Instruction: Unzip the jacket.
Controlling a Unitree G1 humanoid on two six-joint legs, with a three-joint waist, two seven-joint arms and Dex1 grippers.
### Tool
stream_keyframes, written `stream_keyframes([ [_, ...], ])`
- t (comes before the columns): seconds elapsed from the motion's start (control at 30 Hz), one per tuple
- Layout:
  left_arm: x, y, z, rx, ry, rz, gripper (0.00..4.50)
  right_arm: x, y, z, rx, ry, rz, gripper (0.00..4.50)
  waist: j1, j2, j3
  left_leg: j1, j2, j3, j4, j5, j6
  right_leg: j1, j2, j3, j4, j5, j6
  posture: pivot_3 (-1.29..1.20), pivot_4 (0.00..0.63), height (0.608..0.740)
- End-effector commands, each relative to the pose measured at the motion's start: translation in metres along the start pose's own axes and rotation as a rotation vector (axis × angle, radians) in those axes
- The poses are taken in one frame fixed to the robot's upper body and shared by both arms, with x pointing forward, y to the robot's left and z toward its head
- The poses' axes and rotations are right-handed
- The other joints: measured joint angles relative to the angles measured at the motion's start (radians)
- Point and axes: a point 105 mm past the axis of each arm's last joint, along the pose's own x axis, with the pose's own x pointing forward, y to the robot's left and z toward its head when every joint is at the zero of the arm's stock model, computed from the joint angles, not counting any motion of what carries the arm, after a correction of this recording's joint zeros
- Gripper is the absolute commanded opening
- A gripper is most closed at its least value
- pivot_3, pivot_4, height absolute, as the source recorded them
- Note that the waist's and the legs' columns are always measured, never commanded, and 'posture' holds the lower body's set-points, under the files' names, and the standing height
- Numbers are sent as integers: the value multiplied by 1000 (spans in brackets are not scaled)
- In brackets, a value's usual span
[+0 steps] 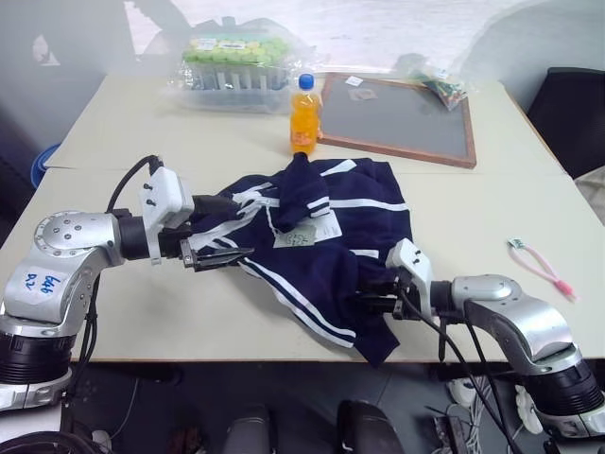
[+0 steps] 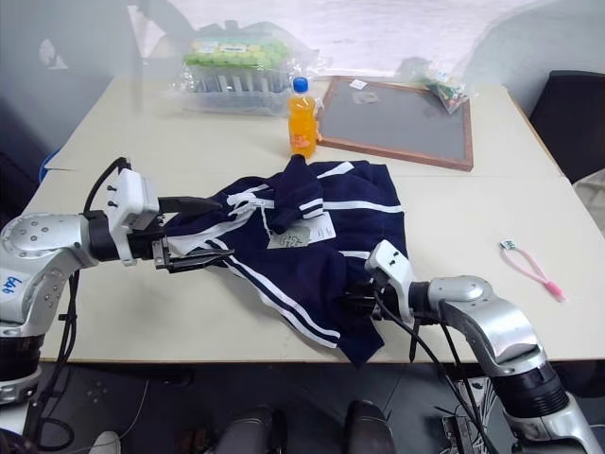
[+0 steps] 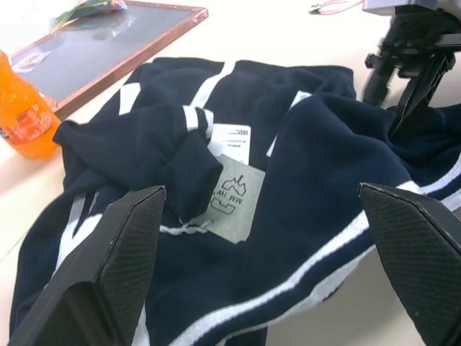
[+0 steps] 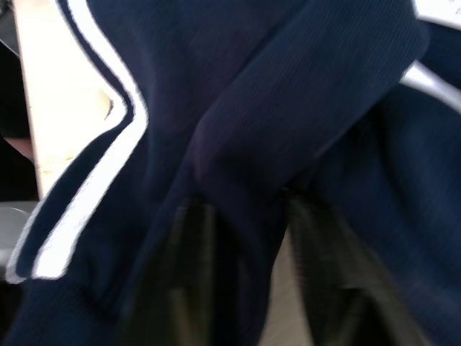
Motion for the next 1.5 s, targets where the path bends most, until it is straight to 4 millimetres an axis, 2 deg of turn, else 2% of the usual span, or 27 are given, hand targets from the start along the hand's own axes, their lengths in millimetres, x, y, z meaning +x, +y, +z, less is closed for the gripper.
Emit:
stream_keyframes([
  [0.03, -1, -2, 3, 42, 5, -13, 4500, -12, -12, 14, -123, -18, -65, 2894, 1, 0, 0, 0, 0, 0, 0, 0, 0, 0, 0, 0, 0, 0, 0, 0, 150, 740],
  [0.13, -2, -2, -6, 50, 40, -19, 4500, -25, -19, 27, -226, -26, -82, 3882, -5, 0, 0, 0, 0, 1, 0, 0, 0, 0, 0, 0, 0, 0, 0, 0, 150, 740],
  [0.23, -6, -4, -24, 116, 139, -53, 4500, -49, -27, 41, -379, -1, -75, 3882, -6, 1, 0, 0, 0, 0, 0, 0, 0, 0, 0, 0, 0, 0, 0, 0, 150, 740],
  [0.37, -6, 2, -43, 189, 223, -84, 4500, -67, -39, 41, -545, 94, -34, 3882, -8, 0, 0, 1, 0, 2, -1, 0, 0, 0, 0, 0, -1, 0, 0, 0, 150, 740],
  [0.5, 4, 6, -58, 230, 261, -134, 4500, -60, -56, 31, -607, 160, -10, 3882, -8, 0, 0, 1, 0, 2, 0, 0, 0, 0, 0, 0, -1, 0, 0, 0, 150, 740],
  [0.7, 18, 10, -85, 322, 358, -211, 4500, -31, -67, 6, -642, 215, 61, 3882, -11, 0, 0, 1, 0, 4, 0, 0, 0, 0, 0, -1, 0, 0, 0, 0, 150, 740],
  [0.83, 20, 10, -97, 314, 392, -240, 4500, -23, -69, -9, -656, 264, 108, 3882, -11, 0, 0, 1, 1, 4, 0, 0, 0, -1, 0, -2, 1, 0, 0, 0, 150, 740],
  [0.9, 20, 10, -98, 299, 386, -239, 4500, -21, -69, -10, -636, 256, 121, 3481, -11, 0, 0, 2, 1, 3, 1, 0, 0, 0, 0, -2, 1, 0, 0, 0, 150, 740],
  [0.93, 19, 9, -99, 296, 384, -240, 4313, -20, -69, -9, -630, 250, 124, 3282, -11, 0, 0, 2, 1, 3, 1, 0, 0, 0, 0, -2, 1, 0, 0, 0, 150, 740],
  [1.07, 15, 8, -102, 288, 387, -244, 3327, -22, -68, -8, -627, 251, 144, 1990, -12, 0, 0, 3, 1, 3, 1, 0, 0, 1, 0, -2, 2, 0, 0, 0, 150, 740],
  [1.27, 12, 4, -104, 264, 379, -246, 1345, -27, -66, -12, -621, 265, 162, 0, -12, 0, 0, 3, 1, 3, 2, 0, 0, 1, 0, -2, 2, 0, 0, 0, 150, 740],
  [1.4, 5, -9, -103, 248, 372, -281, 87, -37, -58, -13, -615, 270, 198, 0, -12, 0, 0, 3, 1, 3, 1, 0, 0, 1, 0, -2, 2, 0, 0, 0, 150, 740],
  [1.5, -8, -32, -102, 199, 405, -367, 32, -50, -42, -17, -594, 276, 259, 0, -11, 0, 0, 3, 1, 3, 0, 0, 0, 1, -1, -3, 2, 0, 0, 0, 150, 740],
])
